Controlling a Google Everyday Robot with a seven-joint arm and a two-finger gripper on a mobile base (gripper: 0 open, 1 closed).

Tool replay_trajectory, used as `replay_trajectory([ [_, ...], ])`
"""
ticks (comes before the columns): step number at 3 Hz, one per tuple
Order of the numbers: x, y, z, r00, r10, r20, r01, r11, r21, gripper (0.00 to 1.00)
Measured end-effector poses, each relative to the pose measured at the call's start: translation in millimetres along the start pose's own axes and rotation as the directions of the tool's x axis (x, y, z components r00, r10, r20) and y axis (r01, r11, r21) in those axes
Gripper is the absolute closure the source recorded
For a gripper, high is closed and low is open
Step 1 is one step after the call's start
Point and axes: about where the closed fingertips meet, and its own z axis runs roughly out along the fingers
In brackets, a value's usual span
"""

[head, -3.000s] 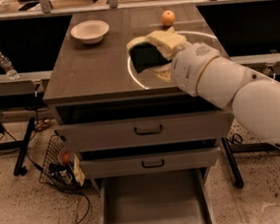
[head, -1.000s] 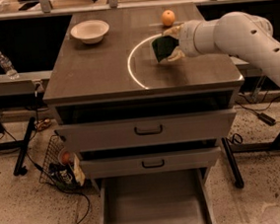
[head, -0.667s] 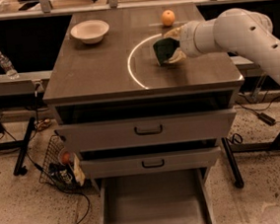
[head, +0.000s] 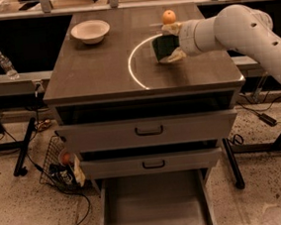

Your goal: Pick sponge from bottom drawer and place on counter

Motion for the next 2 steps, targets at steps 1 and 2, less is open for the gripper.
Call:
replay_trajectory([
  [1,-8.3,-13.8,-3.1,1.000,-0.005,0.026,0.004,0.9997,0.024,0.00],
  [2,-11.1,-31.7,-12.5,0.999,0.006,0.045,-0.010,0.9967,0.080,0.00],
])
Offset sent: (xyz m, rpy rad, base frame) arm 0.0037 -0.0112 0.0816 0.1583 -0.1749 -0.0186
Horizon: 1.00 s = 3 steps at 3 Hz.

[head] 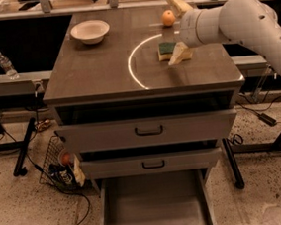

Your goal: Pick sponge from bottom drawer and place on counter

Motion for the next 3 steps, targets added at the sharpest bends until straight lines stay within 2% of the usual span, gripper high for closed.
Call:
replay_trajectory([
  [1,5.4,-44.9,-24.9,0.999,0.048,0.018,-0.051,0.9843,0.169,0.00],
  [2,14.7,-148.1,-121.5,0.996,0.073,0.052,-0.089,0.8782,0.470,0.00],
  [3,21.8,-225.7,-220.6,0.997,0.046,0.055,-0.071,0.7682,0.636,0.00],
])
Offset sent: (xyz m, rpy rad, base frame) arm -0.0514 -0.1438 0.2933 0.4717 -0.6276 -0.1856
